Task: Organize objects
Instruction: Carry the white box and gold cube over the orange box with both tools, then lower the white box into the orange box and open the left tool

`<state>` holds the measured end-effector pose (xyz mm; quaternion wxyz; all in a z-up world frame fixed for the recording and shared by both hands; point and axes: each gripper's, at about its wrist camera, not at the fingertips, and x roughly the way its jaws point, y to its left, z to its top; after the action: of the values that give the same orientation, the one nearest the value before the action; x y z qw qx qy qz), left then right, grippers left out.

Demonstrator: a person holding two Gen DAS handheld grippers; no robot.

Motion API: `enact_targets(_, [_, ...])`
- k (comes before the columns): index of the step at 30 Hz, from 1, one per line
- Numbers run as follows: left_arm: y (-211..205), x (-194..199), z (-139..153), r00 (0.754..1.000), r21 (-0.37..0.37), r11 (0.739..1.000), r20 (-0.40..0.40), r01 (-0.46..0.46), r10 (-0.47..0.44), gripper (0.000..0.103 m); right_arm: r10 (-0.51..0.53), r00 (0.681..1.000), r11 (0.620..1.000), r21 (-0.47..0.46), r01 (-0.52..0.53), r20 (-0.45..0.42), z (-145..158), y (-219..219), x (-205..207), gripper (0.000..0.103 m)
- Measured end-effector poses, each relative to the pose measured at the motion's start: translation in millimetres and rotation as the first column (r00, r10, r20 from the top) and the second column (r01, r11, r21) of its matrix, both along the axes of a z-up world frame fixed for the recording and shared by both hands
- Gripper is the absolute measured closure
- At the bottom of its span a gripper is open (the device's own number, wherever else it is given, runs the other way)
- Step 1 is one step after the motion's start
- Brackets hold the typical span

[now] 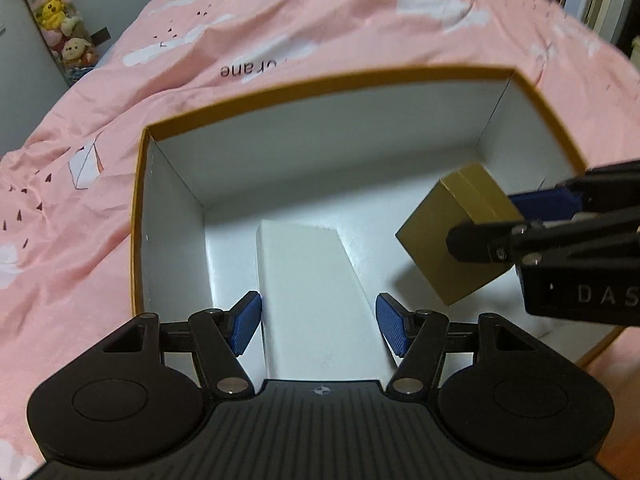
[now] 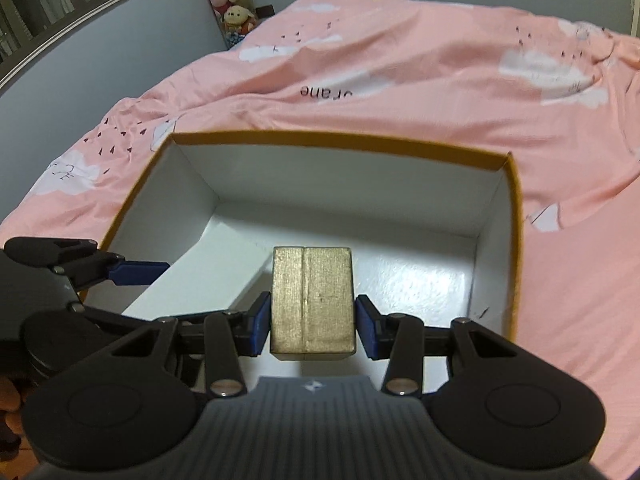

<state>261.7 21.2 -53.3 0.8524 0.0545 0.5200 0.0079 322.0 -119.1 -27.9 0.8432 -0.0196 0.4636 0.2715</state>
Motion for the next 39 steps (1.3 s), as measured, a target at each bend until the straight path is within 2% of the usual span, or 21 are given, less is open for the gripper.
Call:
enact_targets(5, [-16,-5,-9,1.000,0.107,0.994,0.024,0.000,-0.003,0.030,0.011,0.999,1.000,0.014,-0.011,-0.031,-9,2,1,0.057])
enact_targets(13, [-12,-17,-18,0.995,0.150,0.986,0.078,-0.073,0.061,0.029,0.008,0.997,1.000,0.010,-0.007,-0.077,-19,6,3,0.057])
enact_targets(20, [-10,-16,-18,0.993,0.166,0.984,0.108,-0.062,0.044,0.027,0.017,0.996,1.000,-0.007,-0.018,-0.092,-20,15,2,0.057])
enact_targets(24, [-10,-21,-14,0.989,0.233,0.972,0.147,-0.039,0.004,0.026,0.015,0.995,1.000,-0.015,-0.016,-0.094,-19,16,1,0.057])
enact_targets(28, [0,-24,-4,0.986,0.149,0.988,0.167,-0.048,0.022,0.027,0.006,0.994,1.000,-0.010,-0.007,-0.107,-20,19,1,0.057])
enact_targets(34, [15,-36,14,0.972,0.109,0.992,0.232,-0.068,0.041,0.030,-0.027,0.993,0.999,0.016,0.029,-0.117,-16,25,4,0.057])
enact_targets(37, [32,-43,28,0.951,0.027,0.993,0.292,-0.117,0.104,0.031,-0.045,0.992,0.999,0.006,0.046,-0.116,-15,29,5,0.056])
enact_targets(39, [45,-45,37,0.934,-0.059,0.988,0.324,-0.142,0.153,0.030,-0.049,0.991,0.999,-0.002,0.049,-0.121,-17,32,6,0.057])
